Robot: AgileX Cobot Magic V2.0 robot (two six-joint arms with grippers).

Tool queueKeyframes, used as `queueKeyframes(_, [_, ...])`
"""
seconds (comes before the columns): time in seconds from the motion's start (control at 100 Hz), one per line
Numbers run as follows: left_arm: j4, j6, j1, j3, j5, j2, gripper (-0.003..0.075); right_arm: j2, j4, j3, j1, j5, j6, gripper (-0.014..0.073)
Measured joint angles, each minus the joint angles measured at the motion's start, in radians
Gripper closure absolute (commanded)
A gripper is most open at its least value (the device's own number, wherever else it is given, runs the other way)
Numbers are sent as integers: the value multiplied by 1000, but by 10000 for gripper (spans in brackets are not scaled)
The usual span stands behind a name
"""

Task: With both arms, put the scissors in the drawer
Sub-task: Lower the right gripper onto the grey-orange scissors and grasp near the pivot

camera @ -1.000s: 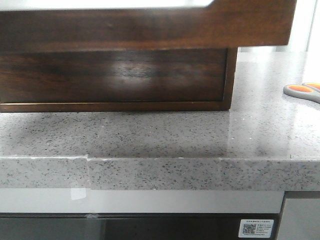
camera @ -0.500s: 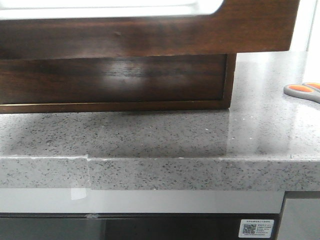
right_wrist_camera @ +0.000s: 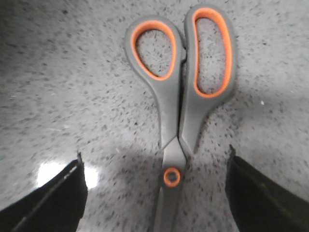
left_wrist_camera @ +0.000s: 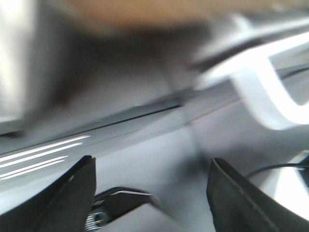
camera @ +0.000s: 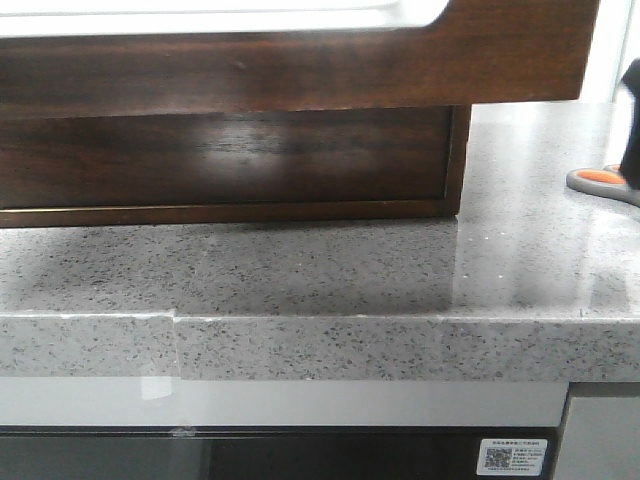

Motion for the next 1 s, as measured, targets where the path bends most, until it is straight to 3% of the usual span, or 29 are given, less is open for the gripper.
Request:
queueKeyframes(0.14, [125,-66,0,-34,-21,-2,259,65,-12,-19,0,0,0,60])
queueKeyframes(0.29, [165,-82,0,-45,-74,-2,259,120,-5,-31,-19,-16,0,63])
queueKeyframes(0.69, [239,-86,-2,-52,-136,7,259,154,2,-46,-36,-72,0,315])
queueKeyframes(1.0, [304,-114,-2,-52,-148,7,259,154,-2,-46,-36,-74,0,386])
